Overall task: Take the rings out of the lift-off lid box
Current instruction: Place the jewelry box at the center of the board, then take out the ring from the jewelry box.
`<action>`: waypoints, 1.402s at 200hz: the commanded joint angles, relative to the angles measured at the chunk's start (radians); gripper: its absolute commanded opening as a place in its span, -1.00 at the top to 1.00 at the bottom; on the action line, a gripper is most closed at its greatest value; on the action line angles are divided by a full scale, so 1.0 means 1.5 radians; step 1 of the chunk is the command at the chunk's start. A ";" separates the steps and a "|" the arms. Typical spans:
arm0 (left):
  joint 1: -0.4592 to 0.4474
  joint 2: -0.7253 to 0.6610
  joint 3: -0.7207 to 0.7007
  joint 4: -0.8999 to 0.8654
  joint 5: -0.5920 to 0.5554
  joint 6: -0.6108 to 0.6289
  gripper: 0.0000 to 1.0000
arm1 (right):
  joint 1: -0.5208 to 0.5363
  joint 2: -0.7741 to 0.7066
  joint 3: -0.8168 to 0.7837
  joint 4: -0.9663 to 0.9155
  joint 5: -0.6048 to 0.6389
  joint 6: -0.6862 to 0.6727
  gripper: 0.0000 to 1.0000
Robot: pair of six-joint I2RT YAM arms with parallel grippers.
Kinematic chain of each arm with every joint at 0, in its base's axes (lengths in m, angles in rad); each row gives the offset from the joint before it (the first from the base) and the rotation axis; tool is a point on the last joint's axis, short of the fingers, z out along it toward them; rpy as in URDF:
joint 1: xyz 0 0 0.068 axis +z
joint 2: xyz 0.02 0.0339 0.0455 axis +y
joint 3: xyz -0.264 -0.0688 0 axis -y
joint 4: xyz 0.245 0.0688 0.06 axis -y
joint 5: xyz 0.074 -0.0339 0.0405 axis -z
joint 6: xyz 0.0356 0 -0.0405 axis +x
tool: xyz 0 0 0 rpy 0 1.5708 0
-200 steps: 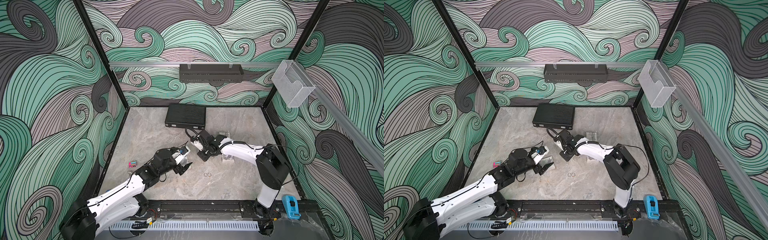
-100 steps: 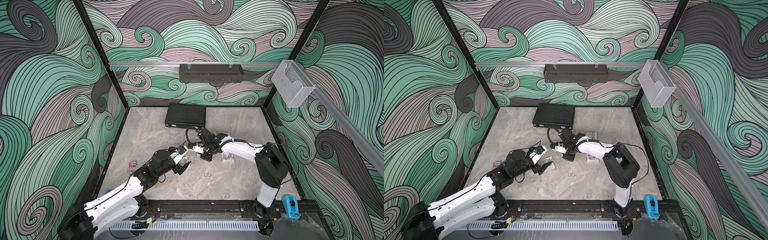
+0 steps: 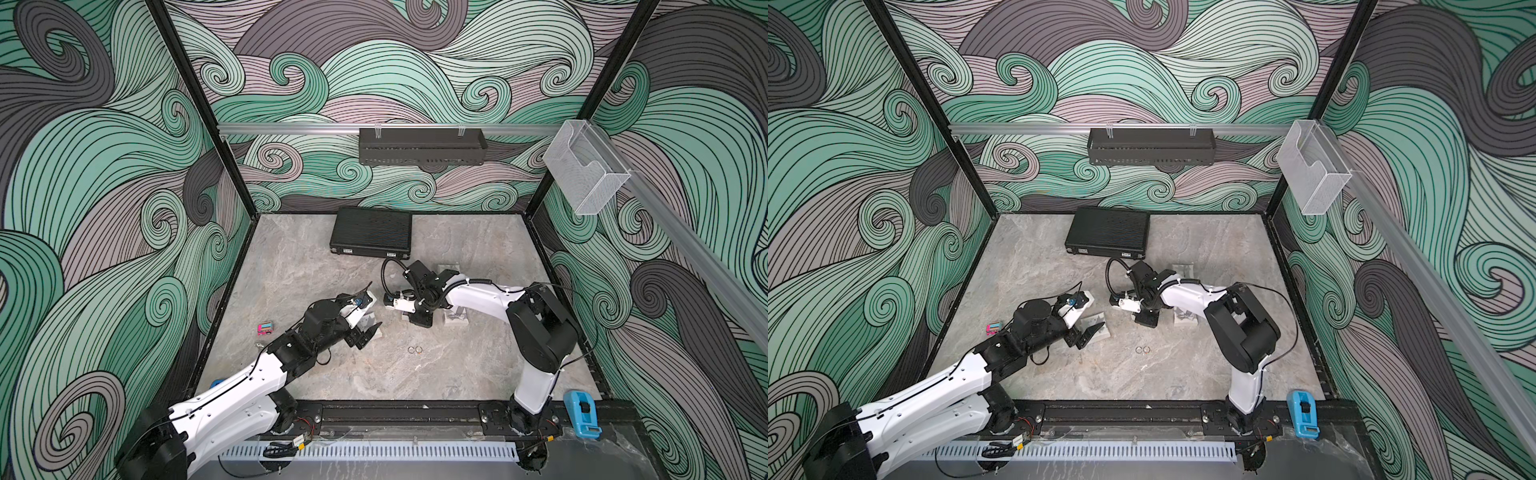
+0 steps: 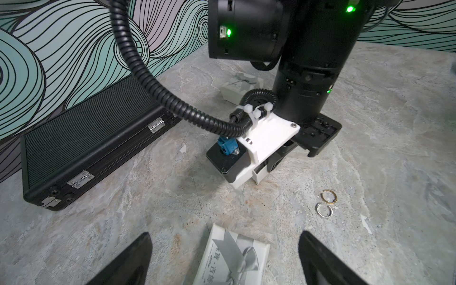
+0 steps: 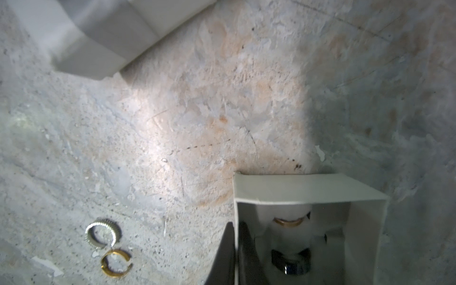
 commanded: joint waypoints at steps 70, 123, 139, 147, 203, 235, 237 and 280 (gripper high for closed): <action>0.003 0.050 0.049 0.011 0.020 0.015 -0.90 | -0.025 -0.174 -0.038 0.032 0.025 0.088 -0.99; 0.009 0.163 0.109 0.038 0.000 0.028 -0.95 | -0.046 -0.239 -0.030 -0.022 0.003 0.416 -0.99; 0.015 0.210 0.137 0.040 -0.002 0.025 -0.95 | -0.047 -0.249 -0.052 0.001 0.077 0.503 -0.99; 0.018 0.235 0.152 0.040 -0.002 0.023 -0.95 | -0.047 -0.252 -0.062 0.005 0.075 0.526 -0.99; 0.029 0.349 0.243 0.028 0.040 0.008 -0.95 | -0.040 -0.237 -0.095 0.037 0.110 0.709 -0.99; 0.031 0.388 0.252 0.042 0.057 0.008 -0.95 | -0.034 -0.233 -0.121 0.093 0.091 0.754 -0.60; 0.031 0.390 0.253 0.043 0.058 0.008 -0.95 | -0.033 -0.230 -0.118 0.092 0.092 0.756 -0.53; 0.031 0.430 0.277 0.041 0.085 0.000 -0.94 | -0.015 -0.176 -0.102 0.095 0.118 0.796 -0.07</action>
